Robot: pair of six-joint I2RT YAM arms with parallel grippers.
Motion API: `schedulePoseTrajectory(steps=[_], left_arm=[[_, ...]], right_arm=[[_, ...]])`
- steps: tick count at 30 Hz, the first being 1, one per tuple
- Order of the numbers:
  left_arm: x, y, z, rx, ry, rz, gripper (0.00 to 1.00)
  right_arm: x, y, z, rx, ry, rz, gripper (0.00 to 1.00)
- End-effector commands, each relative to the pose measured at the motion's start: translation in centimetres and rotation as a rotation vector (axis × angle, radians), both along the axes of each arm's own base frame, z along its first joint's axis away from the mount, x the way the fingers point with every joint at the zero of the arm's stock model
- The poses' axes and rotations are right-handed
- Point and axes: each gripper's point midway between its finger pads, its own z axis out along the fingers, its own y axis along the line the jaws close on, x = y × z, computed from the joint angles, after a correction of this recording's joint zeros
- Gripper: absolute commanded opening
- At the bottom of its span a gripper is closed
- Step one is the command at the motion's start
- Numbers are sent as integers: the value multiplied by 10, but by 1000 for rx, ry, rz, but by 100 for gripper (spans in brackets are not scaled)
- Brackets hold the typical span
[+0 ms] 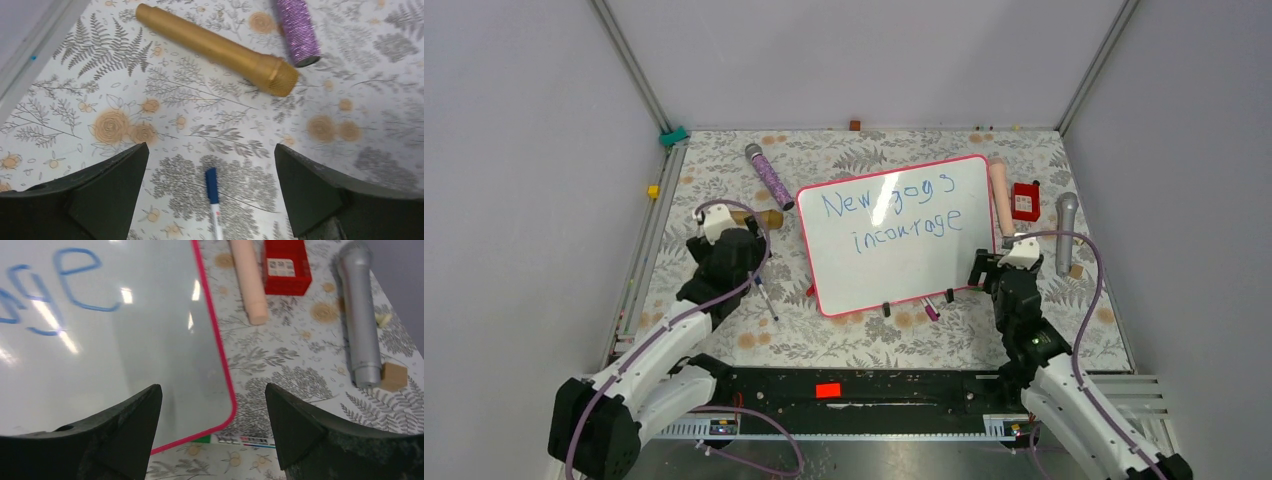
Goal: Write a sentence on the whiteboard
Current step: Adjust the whiteboard at the center of the board.
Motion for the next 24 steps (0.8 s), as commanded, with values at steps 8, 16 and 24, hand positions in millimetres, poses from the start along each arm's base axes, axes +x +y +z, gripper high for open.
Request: schedulePoseTrajectory(steps=[8,16,24], left_arm=[[26,41,28,279,-362,106,98],[36,25,5,384,-407,-14,89],[45,34,4,360,-478,-11,88]], right_arm=[[56,-28,2,14,-242,-97,82],[85,-24,-22,-38,-122,-50,82],[96,-38,-41,-40,-147,-91,78]])
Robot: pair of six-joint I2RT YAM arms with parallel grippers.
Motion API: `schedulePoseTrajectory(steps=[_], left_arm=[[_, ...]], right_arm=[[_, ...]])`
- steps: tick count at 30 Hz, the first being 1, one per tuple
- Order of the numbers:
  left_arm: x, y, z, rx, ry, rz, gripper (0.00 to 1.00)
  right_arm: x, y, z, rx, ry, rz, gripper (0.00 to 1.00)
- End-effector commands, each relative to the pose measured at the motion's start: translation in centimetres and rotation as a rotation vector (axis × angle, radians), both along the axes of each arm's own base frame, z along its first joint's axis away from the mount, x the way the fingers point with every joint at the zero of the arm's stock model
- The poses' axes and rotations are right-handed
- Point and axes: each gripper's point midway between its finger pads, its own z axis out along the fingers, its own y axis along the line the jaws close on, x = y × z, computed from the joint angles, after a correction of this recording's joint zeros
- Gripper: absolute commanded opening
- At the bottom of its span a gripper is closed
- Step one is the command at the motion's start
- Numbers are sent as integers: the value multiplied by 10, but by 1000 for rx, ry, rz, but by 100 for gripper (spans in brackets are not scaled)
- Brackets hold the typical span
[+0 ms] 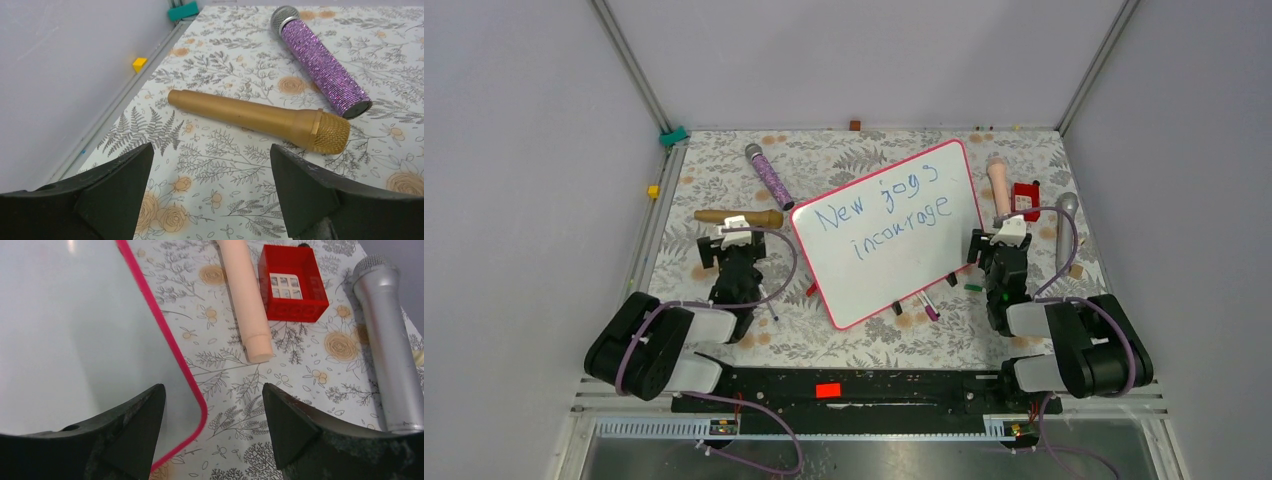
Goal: Write a sentence on the whiteboard
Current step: Adjust the whiteboard at the center of the board, then reset both arms
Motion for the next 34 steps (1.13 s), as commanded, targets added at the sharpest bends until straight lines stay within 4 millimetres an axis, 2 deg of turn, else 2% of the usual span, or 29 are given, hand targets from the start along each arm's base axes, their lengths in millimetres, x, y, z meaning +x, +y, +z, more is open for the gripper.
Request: schedulePoseTrajectory(steps=[1,2,3,4,5,8,11,14,16,17,18,34], left_arm=[[8,1,25,-75,-133,-64,86],[13,0,24,-76,-118,-89,85],[17,-1,23,-78,-101,-96,85],[20,-1,22,-79,-88,-104,85],[21,-2,21,-84,-77,-111,86],[23,-1,19,-95,-70,-118,86],[28,2,13,-133,-49,-173,82],[36,-7,2,-145,-2,-284,78],[38,-7,4,-147,-14,-299,77],[36,-6,2,-147,-2,-296,93],[35,-5,4,-146,-16,-290,98],[36,-4,4,-146,-18,-290,99]], right_arm=[[11,-3,19,13,-74,-3,78],[12,-3,19,13,-73,-6,78],[12,-3,20,10,-88,-7,90],[11,-5,22,12,-101,-15,98],[9,-6,23,20,-113,-27,99],[8,-6,24,23,-125,-23,99],[9,-5,23,18,-116,-20,99],[10,-5,23,15,-113,-20,99],[13,-7,22,10,-94,-30,100],[14,-7,21,13,-83,-37,100],[14,-8,20,14,-79,-39,100],[13,-9,21,14,-88,-49,99]])
